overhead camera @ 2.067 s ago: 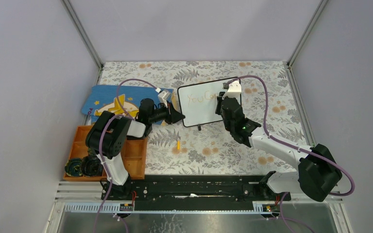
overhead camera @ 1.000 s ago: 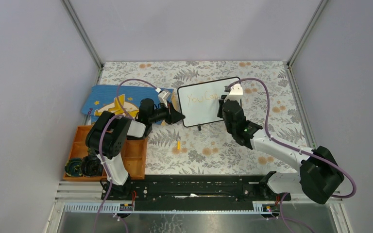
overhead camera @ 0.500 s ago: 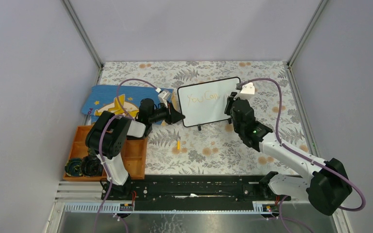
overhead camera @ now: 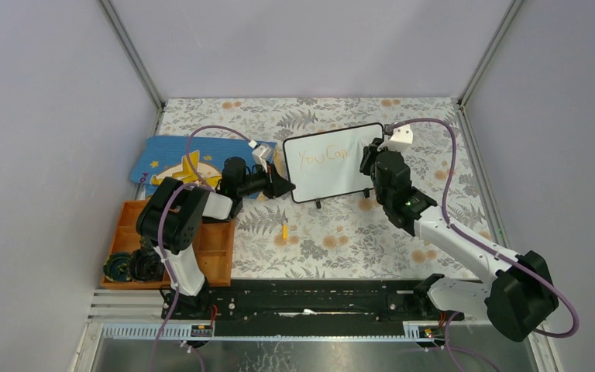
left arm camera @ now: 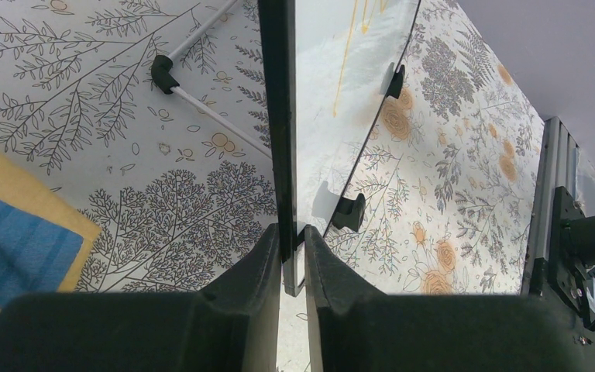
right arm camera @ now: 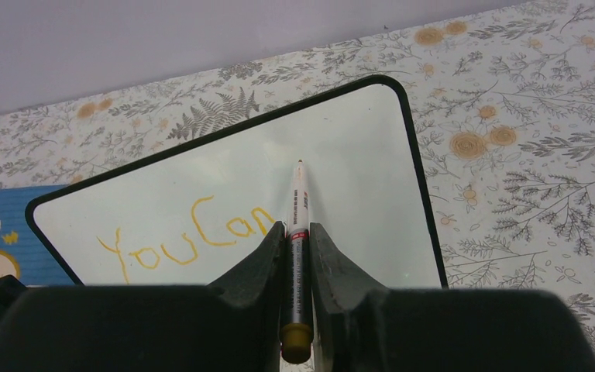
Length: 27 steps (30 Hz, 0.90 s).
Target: Write a sentence on the whiteboard
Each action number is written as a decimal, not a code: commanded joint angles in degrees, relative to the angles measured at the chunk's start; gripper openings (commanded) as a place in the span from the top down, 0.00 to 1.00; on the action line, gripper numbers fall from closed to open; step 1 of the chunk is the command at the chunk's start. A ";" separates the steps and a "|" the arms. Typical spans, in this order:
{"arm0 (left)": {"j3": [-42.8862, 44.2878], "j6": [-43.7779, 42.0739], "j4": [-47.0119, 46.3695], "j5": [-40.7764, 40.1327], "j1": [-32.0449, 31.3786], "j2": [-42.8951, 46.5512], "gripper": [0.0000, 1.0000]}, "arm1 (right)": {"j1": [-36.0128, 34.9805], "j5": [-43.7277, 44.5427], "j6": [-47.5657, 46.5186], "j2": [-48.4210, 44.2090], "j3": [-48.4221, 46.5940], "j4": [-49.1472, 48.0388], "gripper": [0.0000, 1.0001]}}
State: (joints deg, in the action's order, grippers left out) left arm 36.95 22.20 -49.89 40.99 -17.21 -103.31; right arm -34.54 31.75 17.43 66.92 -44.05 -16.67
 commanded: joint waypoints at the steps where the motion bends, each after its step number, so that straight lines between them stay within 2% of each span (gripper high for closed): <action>1: 0.41 -2.34 1.73 -2.01 -0.18 0.95 0.79 | 0.88 -1.44 1.22 0.97 -2.53 -3.11 1.00; 16: 0.42 -2.68 2.01 -2.14 -0.45 1.05 0.79 | 1.81 -1.19 1.29 3.00 -0.64 -7.96 1.00; 27: 0.47 -2.90 2.35 -2.58 -0.62 1.22 0.79 | 2.67 -1.83 1.95 5.22 -0.89 -8.03 1.00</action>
State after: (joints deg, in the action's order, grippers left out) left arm 36.95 21.67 -49.17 40.51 -17.58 -102.89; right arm -32.47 30.35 18.39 71.68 -44.18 -21.43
